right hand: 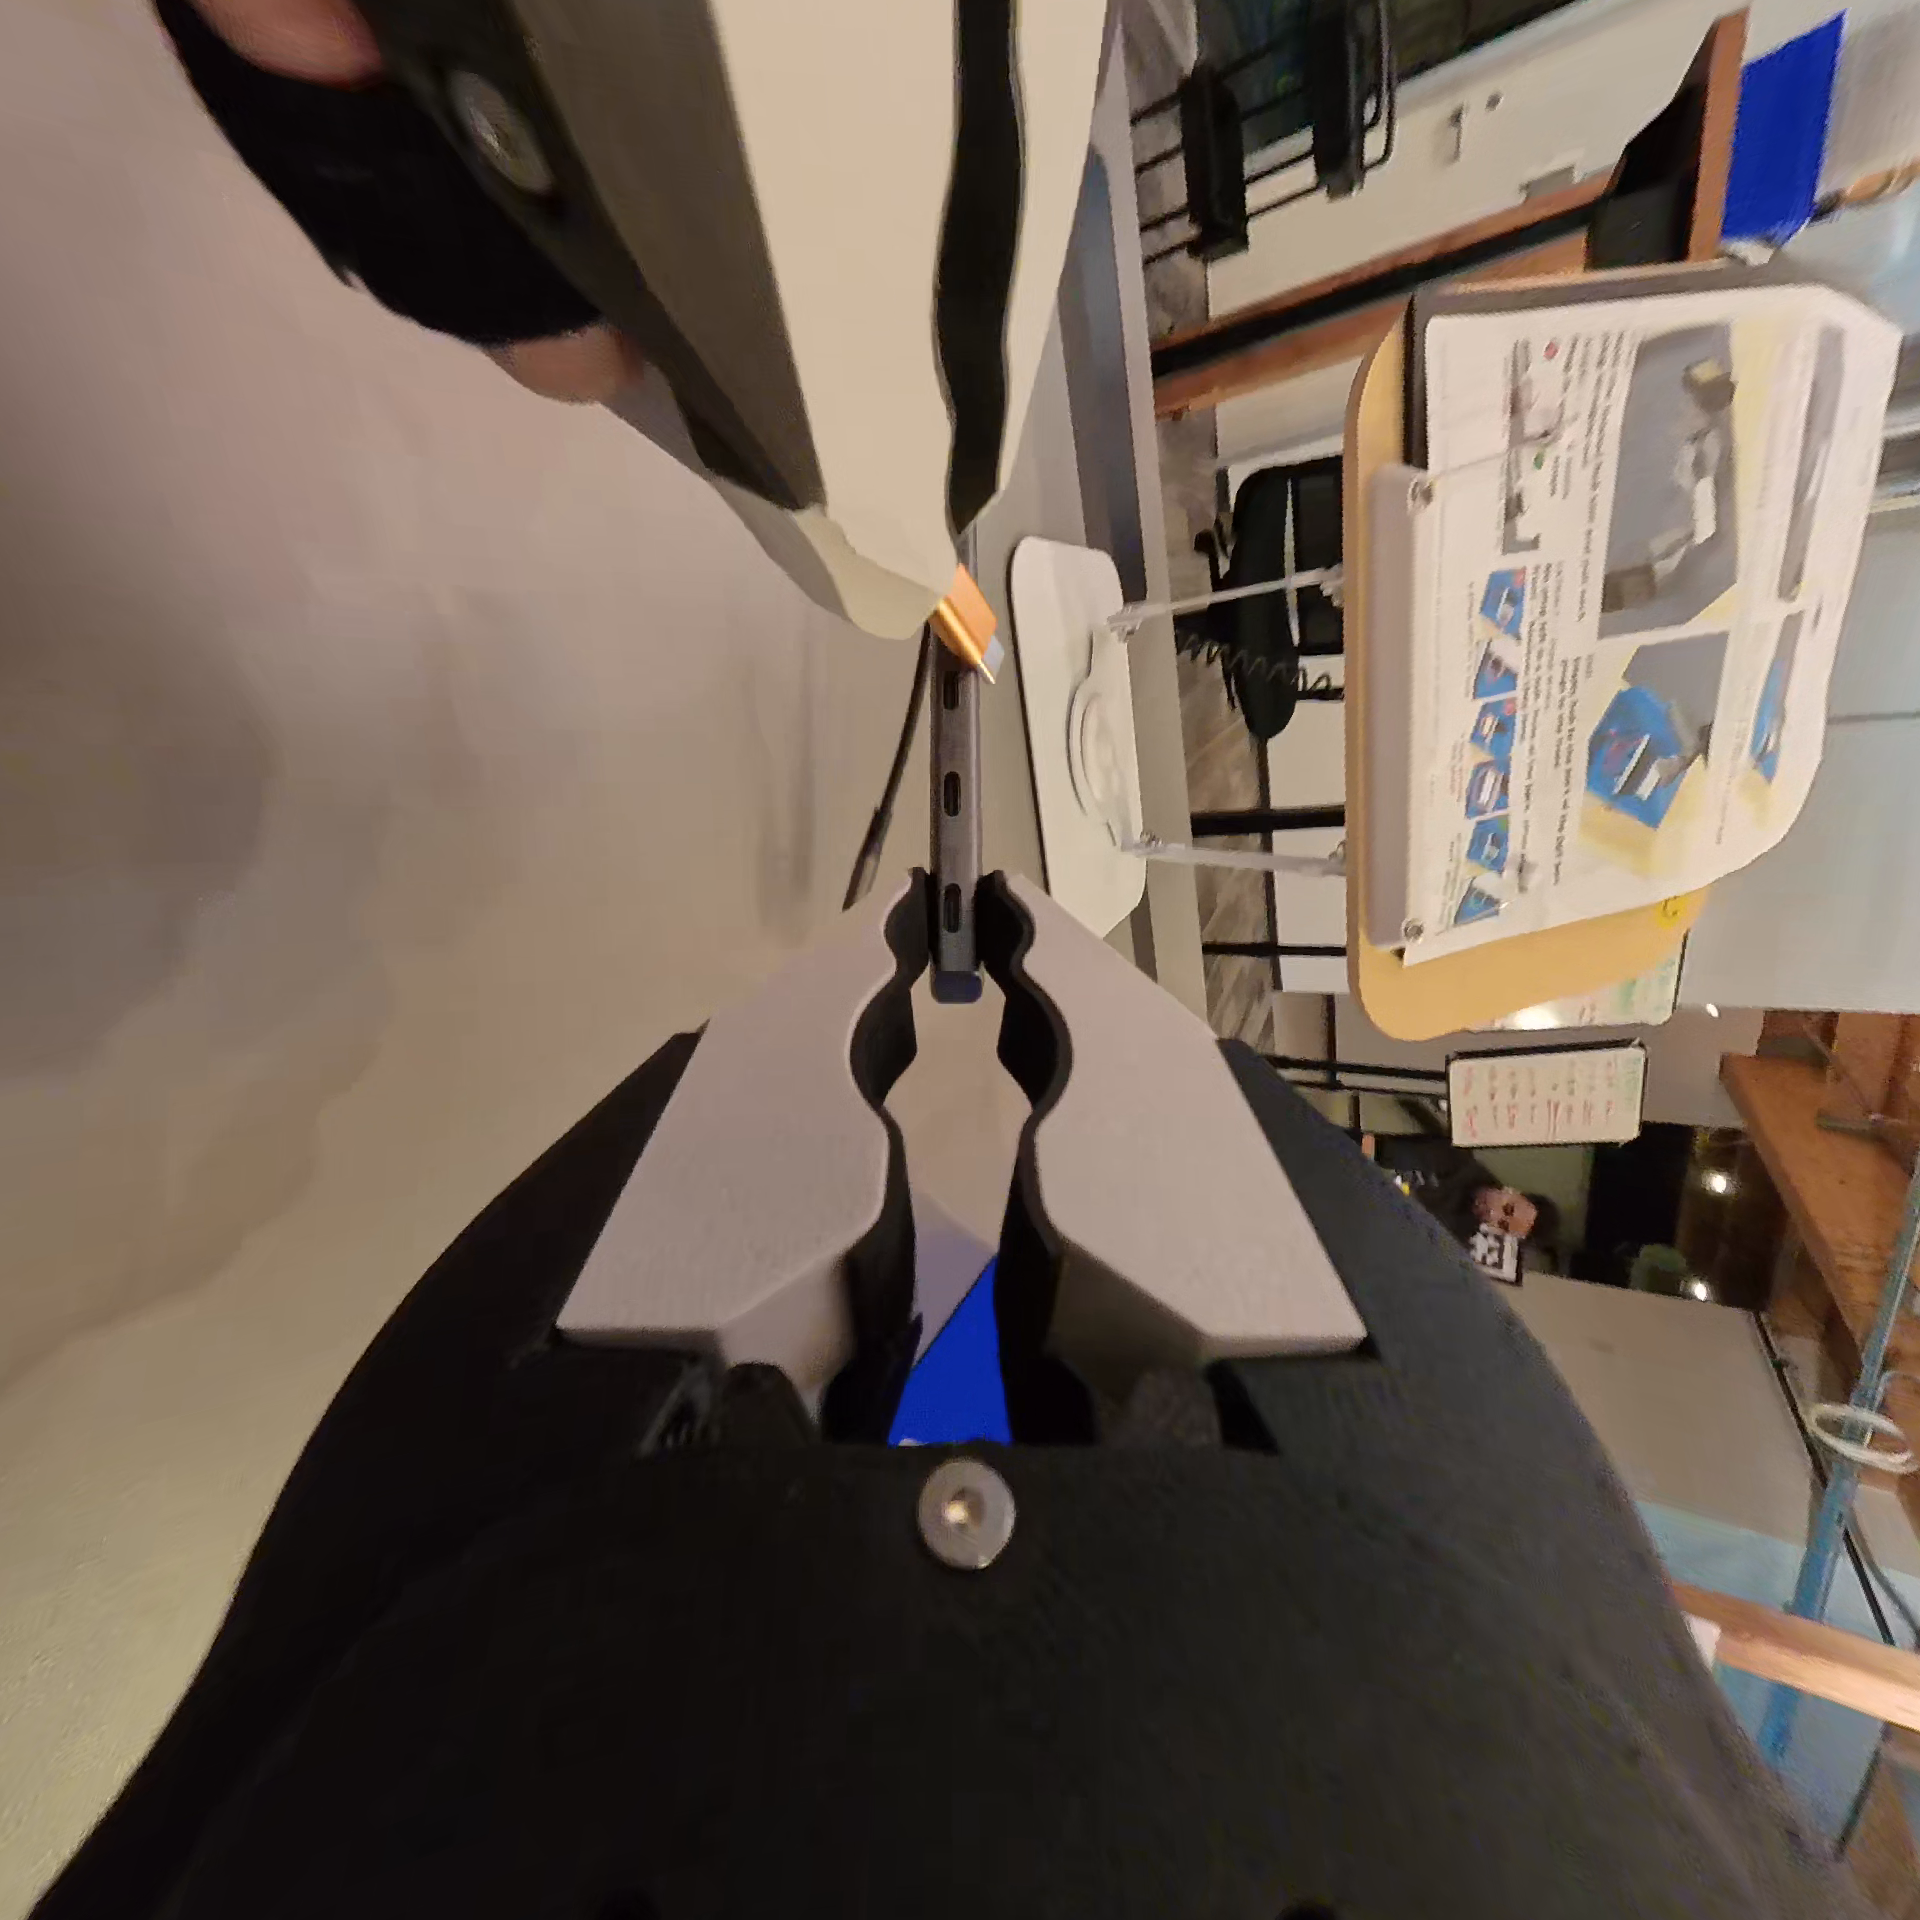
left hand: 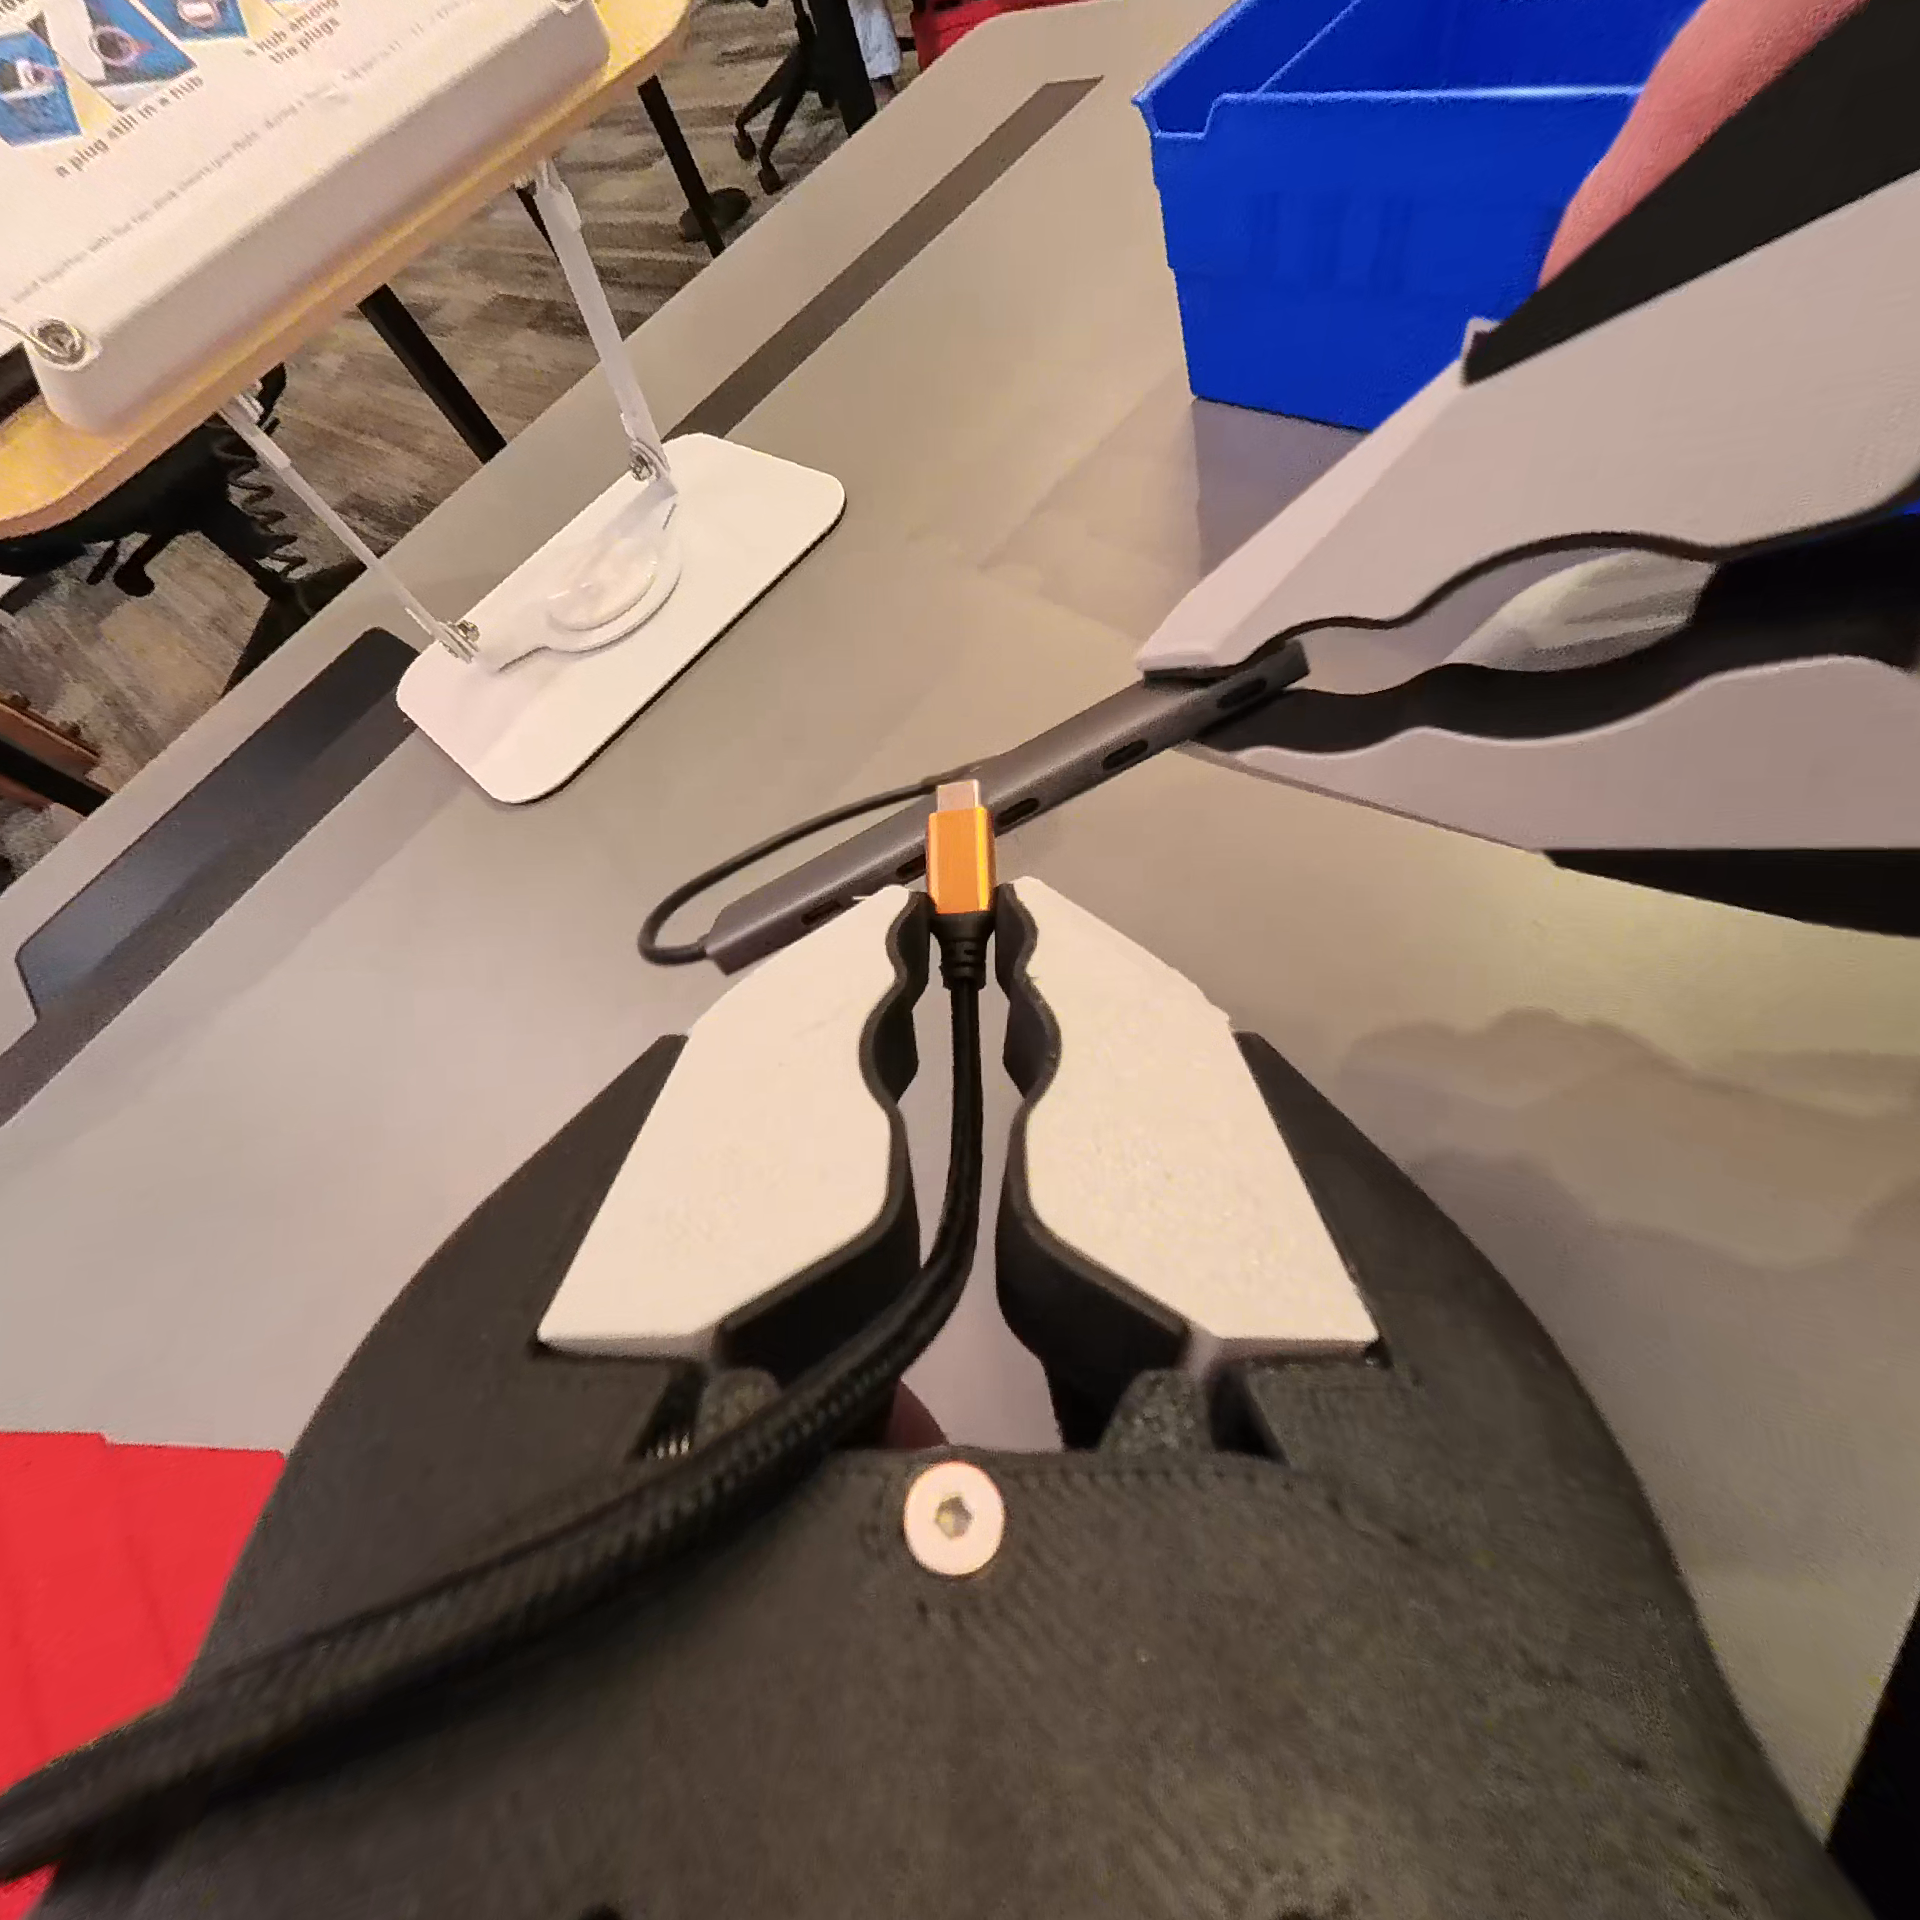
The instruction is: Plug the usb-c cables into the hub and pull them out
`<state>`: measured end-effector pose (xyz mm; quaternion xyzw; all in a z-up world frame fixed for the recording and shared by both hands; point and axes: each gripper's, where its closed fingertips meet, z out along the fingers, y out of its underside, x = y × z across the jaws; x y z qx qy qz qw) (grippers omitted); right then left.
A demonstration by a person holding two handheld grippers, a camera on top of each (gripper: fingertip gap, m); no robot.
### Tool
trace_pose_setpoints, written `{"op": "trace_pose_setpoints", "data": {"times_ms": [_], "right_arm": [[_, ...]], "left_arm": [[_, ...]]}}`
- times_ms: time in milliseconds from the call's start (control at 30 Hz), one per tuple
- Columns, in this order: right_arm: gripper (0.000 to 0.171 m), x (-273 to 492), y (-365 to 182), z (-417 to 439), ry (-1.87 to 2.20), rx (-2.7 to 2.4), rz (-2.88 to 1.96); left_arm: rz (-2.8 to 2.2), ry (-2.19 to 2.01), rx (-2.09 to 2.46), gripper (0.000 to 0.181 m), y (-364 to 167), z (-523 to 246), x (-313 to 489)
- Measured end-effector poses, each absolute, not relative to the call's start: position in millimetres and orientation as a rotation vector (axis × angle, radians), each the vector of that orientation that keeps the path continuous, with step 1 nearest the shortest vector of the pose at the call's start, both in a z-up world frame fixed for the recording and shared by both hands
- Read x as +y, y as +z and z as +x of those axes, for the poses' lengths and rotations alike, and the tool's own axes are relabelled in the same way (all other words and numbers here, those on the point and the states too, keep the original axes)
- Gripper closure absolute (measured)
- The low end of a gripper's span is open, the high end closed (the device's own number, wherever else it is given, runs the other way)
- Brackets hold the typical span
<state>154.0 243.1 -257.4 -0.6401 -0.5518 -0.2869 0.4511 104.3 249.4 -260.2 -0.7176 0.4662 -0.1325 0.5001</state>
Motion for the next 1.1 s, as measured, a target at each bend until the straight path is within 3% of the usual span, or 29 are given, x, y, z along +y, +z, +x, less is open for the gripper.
{"op": "trace_pose_setpoints", "data": {"times_ms": [567, 1100], "right_arm": [[0.164, 230, -242, 140, -0.56, -1.392, -1.412], [0.164, 241, -245, 149, -0.739, -1.443, -1.408]], "left_arm": [[-1.736, -0.448, 1.134, 0.17, -250, 109, 254], [-1.885, -0.452, 1.26, 0.17, -258, 103, 233]]}}
